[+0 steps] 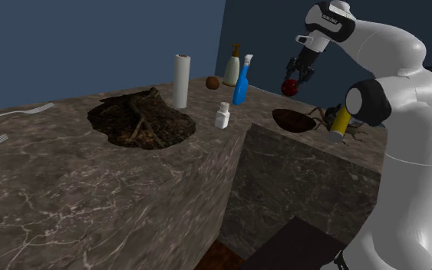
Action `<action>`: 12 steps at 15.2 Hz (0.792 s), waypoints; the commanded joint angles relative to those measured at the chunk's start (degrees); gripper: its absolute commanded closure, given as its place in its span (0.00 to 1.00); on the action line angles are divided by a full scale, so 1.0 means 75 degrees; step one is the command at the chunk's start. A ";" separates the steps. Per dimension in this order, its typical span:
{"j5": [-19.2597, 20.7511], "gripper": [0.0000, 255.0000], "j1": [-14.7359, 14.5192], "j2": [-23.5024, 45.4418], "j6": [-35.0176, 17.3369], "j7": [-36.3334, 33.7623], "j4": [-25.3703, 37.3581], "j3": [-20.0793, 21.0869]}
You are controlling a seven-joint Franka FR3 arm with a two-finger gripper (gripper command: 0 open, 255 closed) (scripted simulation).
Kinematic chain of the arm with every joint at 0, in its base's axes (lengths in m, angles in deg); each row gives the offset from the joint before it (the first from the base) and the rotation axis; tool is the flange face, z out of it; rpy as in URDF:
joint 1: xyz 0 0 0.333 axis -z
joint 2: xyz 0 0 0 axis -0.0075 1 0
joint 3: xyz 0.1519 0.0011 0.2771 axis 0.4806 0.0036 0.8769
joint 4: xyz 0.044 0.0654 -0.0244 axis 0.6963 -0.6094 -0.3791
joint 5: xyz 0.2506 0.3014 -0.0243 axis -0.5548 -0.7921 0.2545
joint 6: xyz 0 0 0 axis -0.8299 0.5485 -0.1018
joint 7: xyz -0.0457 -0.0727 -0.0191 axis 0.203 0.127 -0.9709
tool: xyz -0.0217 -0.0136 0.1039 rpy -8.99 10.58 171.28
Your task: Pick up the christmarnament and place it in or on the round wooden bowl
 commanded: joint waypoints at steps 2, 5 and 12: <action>0.0836 1.00 -0.0962 -0.1021 -0.0408 -0.0290 -0.1099 -0.0208; 0.2339 1.00 -0.2131 -0.2725 -0.1032 -0.1110 -0.2631 -0.0133; 0.4583 1.00 -0.2115 -0.5854 -0.1364 -0.3003 -0.5169 0.1681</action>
